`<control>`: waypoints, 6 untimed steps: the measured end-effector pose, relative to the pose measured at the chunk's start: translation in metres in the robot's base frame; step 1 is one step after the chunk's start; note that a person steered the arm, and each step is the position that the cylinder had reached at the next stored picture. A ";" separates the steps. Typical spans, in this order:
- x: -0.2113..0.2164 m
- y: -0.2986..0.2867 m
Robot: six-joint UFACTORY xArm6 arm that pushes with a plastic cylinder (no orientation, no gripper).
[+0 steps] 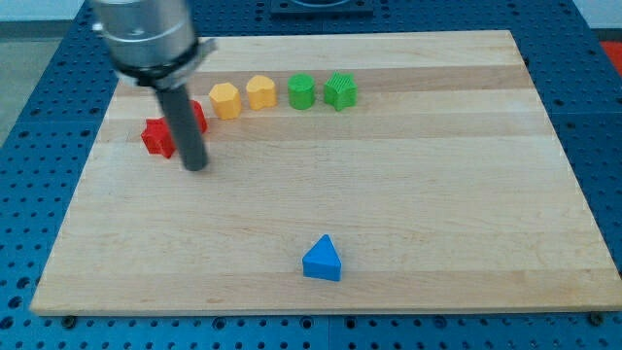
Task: Slide the cube to the top of the heart
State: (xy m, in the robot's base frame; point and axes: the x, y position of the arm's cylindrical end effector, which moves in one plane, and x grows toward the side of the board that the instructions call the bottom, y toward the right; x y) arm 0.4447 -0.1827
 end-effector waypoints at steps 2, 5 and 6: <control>0.014 -0.099; -0.157 -0.086; -0.218 -0.046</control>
State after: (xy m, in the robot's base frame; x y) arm 0.2272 -0.2290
